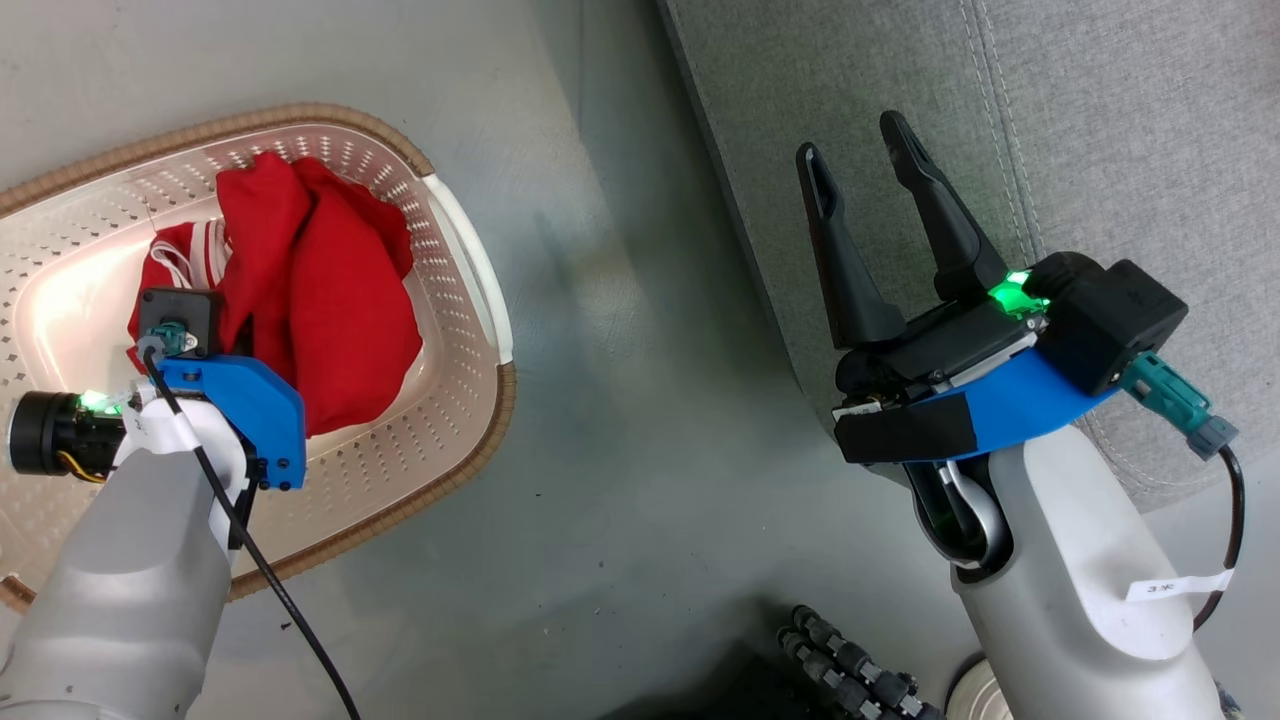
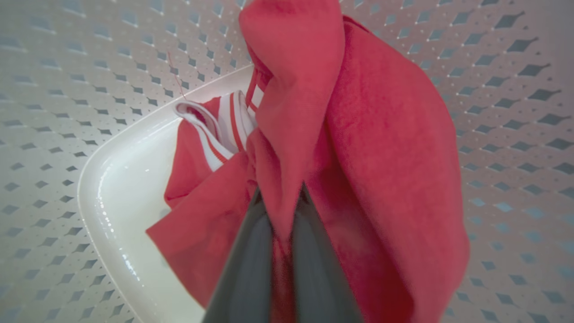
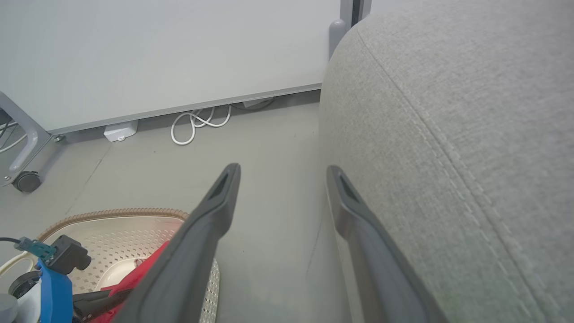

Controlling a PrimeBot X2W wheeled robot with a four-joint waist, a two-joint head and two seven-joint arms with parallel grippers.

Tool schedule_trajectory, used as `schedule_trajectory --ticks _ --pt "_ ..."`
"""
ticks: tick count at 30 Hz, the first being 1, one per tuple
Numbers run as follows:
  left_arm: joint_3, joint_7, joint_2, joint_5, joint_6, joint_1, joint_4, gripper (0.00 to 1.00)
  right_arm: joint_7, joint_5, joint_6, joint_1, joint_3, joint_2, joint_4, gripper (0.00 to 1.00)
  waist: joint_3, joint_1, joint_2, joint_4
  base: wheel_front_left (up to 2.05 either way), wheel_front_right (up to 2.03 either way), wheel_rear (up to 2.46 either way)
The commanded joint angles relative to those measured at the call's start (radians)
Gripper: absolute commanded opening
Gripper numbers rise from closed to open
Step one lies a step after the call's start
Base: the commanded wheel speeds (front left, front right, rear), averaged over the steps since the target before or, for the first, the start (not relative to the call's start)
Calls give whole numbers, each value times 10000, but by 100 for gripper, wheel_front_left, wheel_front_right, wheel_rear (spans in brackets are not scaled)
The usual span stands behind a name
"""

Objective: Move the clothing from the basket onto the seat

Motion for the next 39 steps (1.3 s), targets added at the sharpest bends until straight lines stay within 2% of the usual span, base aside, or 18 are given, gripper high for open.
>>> schedule_trajectory --ticks 1,10,15,29,32,39 --pt "-44 -86 -12 -29 -28 -231 112 0 -53 -29 5 33 0 16 13 100 -23 0 -1 -2 0 0 0" --pt "-81 -265 -156 -154 -117 -330 439 0 -54 8 3 -132 126 14 122 100 -167 0 -1 -9 0 0 0" --pt "-63 -675 -306 -254 -127 -30 547 0 -53 47 3 -280 319 11 337 100 -713 0 -1 -32 0 0 0" --pt "-334 -1682 -1497 -389 -626 983 225 0 -45 -808 5 422 355 2 1819 100 -4444 0 -1 1270 0 0 0" --pt "-415 -1741 -1756 -383 -777 1305 -111 0 -45 -863 5 749 411 0 2274 100 -5501 0 -1 1638 0 0 0" --pt "-516 -1746 -2005 -175 -979 1772 -1072 0 31 -864 3 1376 521 -3 3008 100 -7133 0 -1 2175 0 0 0"
